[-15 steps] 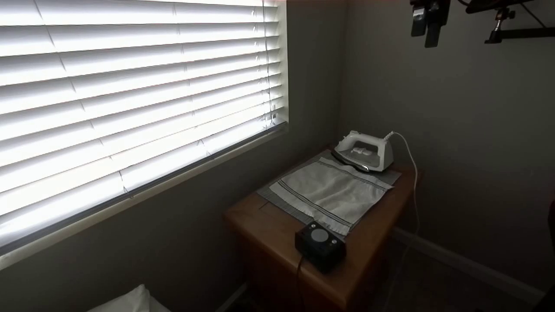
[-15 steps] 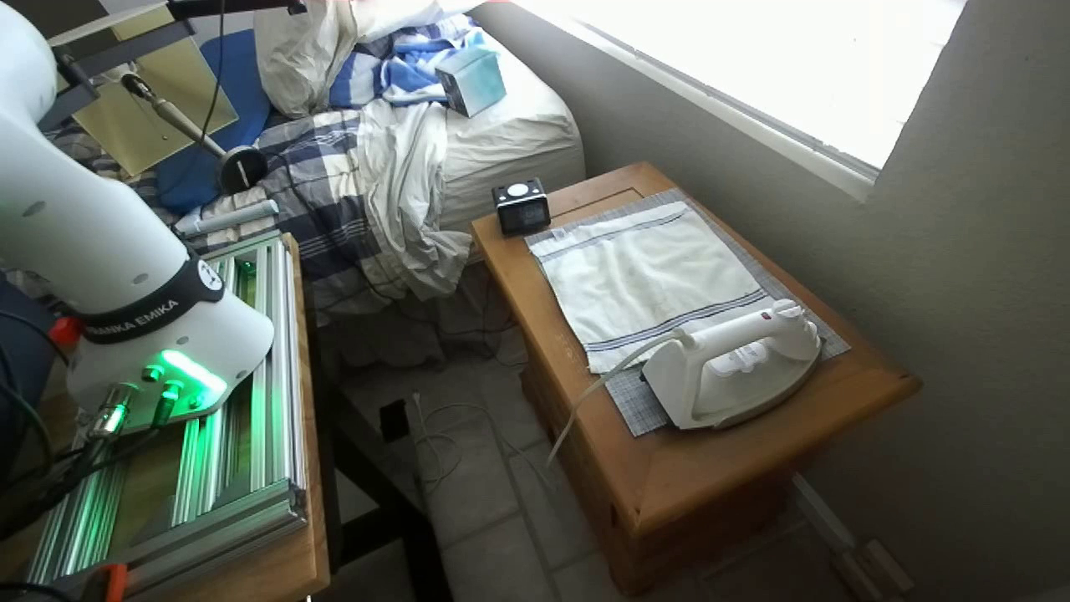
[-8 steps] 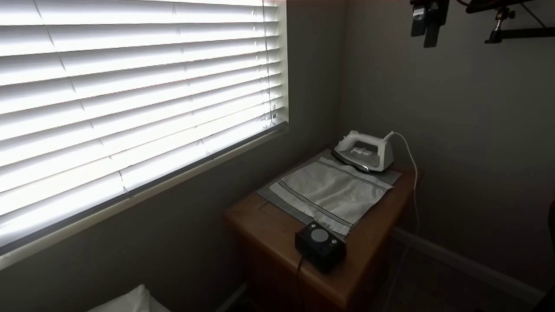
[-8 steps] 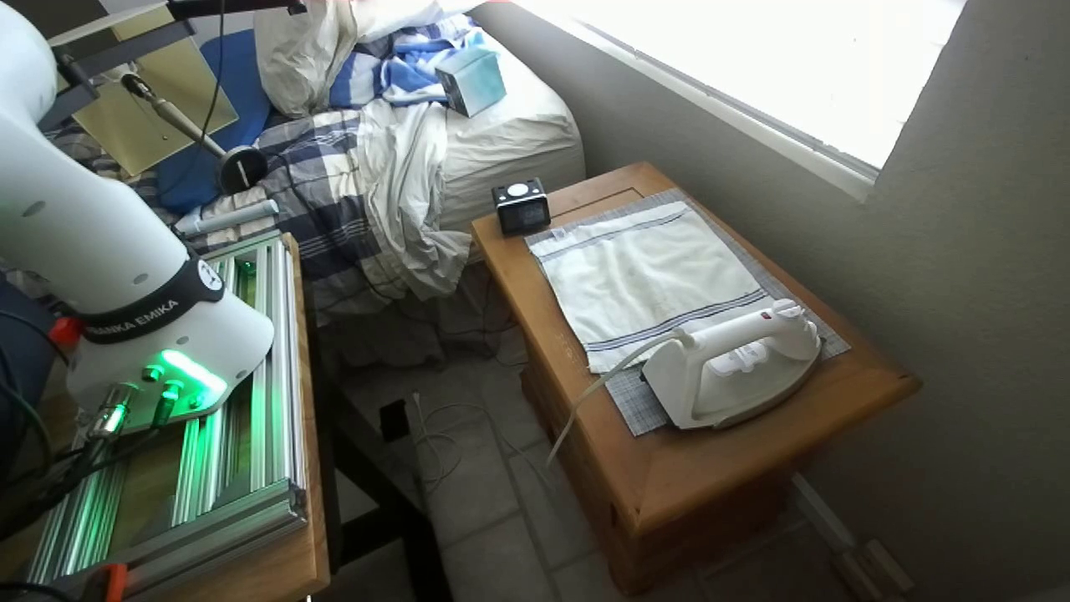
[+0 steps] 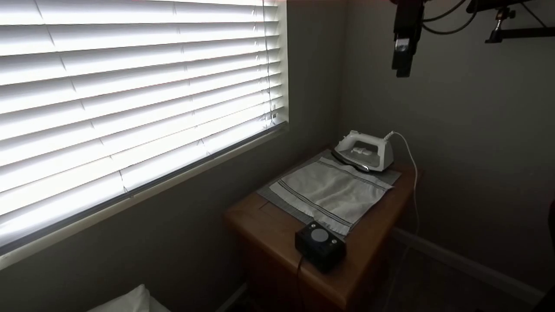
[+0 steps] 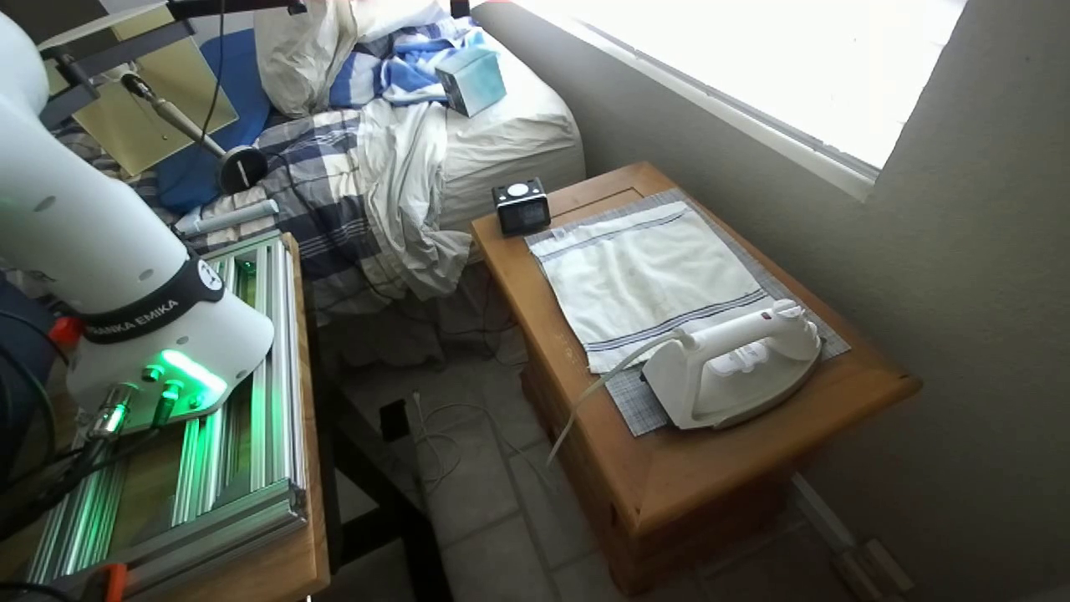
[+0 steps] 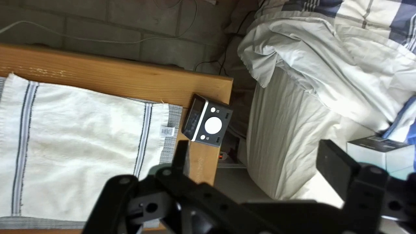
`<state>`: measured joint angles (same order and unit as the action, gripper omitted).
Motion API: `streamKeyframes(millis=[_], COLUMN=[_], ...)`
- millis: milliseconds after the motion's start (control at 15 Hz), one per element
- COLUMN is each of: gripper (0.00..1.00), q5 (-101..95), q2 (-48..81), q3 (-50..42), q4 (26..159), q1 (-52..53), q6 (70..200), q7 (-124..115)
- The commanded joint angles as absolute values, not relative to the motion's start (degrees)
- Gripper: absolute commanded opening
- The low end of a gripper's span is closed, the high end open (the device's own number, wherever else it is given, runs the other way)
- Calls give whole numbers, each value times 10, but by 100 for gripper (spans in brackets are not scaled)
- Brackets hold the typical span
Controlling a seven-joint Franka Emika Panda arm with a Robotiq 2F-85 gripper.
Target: Press the left button on the alarm clock
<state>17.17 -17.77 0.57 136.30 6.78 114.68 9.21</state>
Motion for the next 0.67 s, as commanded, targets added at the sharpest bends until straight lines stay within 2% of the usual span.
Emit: streamKeyframes(millis=[0, 600], gripper=[100, 100], q5=[212, 232], q2=[-109, 104], q3=[29, 77], q4=[1378, 1341], q1=[91, 97], q6=[1219, 1331], q7=[111, 89])
